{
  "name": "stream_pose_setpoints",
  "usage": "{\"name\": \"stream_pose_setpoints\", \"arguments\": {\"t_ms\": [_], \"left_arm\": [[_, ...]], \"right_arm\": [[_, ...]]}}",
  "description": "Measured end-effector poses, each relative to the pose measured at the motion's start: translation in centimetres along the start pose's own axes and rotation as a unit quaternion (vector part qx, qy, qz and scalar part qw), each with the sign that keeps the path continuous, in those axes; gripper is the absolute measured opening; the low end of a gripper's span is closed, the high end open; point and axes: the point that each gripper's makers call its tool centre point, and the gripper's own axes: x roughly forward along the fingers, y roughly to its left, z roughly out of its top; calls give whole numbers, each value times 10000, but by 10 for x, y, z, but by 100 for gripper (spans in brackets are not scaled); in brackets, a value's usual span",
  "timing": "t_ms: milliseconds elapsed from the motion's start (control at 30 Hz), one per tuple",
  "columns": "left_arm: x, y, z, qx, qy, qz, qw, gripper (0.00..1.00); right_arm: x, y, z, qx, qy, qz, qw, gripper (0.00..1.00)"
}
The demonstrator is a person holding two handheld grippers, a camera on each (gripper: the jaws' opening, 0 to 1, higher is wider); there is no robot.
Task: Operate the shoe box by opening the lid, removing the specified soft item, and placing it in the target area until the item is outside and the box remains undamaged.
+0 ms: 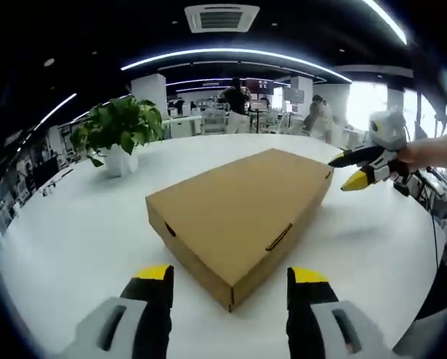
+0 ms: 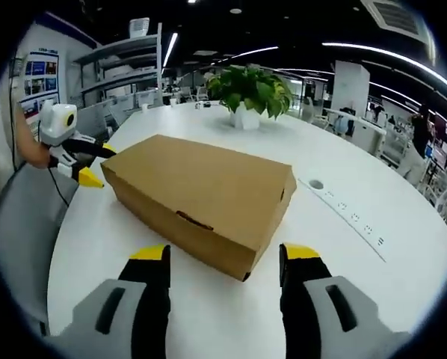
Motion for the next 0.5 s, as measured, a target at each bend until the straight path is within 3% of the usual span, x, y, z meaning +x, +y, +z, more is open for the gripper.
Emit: {"name": "stream_pose_setpoints", "arguments": {"t_ms": [267, 500], "left_arm": [[4, -1, 8, -156, -86, 102, 9998, 57], [10, -7, 9, -168, -67, 119, 9998, 56]], "right_arm": [[12, -6, 2, -108, 99, 61, 9999, 42], [14, -5, -1, -75, 182, 189, 9996, 41]]}}
